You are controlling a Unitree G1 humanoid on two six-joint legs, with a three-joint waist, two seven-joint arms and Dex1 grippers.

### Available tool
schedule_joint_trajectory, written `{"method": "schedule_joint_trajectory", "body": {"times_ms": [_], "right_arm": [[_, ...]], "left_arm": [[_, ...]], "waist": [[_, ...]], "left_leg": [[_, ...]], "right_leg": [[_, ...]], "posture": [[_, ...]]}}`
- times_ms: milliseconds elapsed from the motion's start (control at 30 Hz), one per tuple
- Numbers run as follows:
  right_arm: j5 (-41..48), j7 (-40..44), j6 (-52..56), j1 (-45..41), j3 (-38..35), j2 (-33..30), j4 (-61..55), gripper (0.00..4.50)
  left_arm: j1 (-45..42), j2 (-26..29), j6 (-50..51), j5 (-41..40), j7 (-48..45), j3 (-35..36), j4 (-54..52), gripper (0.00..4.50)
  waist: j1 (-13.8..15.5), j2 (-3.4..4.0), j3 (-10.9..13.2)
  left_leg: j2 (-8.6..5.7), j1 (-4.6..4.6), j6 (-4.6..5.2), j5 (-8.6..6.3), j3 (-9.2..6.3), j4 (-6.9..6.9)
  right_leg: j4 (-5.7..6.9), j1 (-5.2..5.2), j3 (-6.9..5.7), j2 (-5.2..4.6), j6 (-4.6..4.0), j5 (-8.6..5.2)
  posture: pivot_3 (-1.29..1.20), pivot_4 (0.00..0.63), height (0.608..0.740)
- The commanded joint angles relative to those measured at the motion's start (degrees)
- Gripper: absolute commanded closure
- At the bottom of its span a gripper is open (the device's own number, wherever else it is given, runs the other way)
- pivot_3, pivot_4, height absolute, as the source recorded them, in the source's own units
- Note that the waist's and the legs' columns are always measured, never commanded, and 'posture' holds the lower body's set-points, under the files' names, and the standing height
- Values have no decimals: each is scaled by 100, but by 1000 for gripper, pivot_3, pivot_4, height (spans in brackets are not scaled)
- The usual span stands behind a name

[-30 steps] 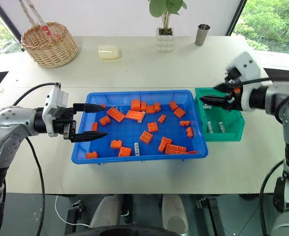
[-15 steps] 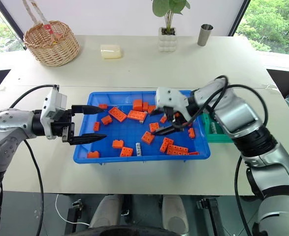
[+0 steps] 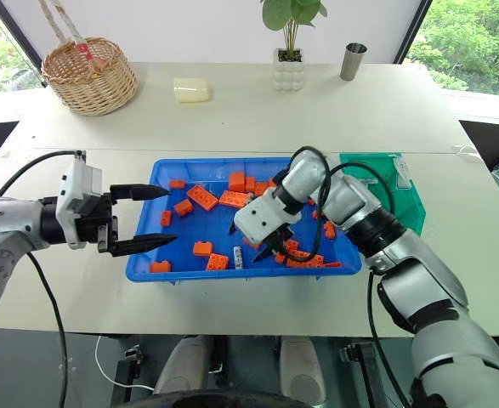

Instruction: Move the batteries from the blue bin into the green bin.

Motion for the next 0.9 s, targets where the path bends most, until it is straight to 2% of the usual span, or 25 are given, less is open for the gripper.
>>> {"method": "schedule_joint_trajectory", "body": {"times_ms": [33, 300, 667, 767, 900], "right_arm": [[-190, 138, -625, -261, 117, 144, 390, 976], [-529, 134, -1362, -592, 257, 794, 1666, 976], [-227, 141, -1550, -438, 832, 728, 1438, 976], [-223, 141, -1492, -418, 845, 803, 1428, 1860], [-315, 141, -1419, -395, 684, 878, 1466, 3787]], "left_arm": [[-15, 50, 5, -105, 45, 151, -162, 0], [-63, 74, 66, -156, 154, 168, -234, 0], [-80, 137, 127, -203, 239, 208, -276, 0], [-132, 137, 125, -193, 249, 184, -250, 0], [-197, 127, 131, -191, 253, 152, -231, 0]], "waist": [[-3, 0, 0], [-28, 0, 0], [-24, 0, 0], [-23, 0, 0], [-22, 0, 0]], "left_leg": [[0, 0, 0, 0, 0, 0], [2, 10, -4, 2, -1, -3], [2, 26, -5, 2, -11, -3], [2, 27, -5, 2, -13, -3], [2, 27, -5, 2, -12, -3]], "right_leg": [[0, 0, 0, 0, 0, 0], [10, 2, 0, 1, -1, 0], [9, 19, 1, -1, -12, -7], [10, 19, 1, -2, -13, -7], [10, 19, 1, -2, -15, -8]], "posture": [[0, 150, 736], [0, 150, 736], [0, 150, 736], [0, 150, 736], [0, 150, 736]]}}
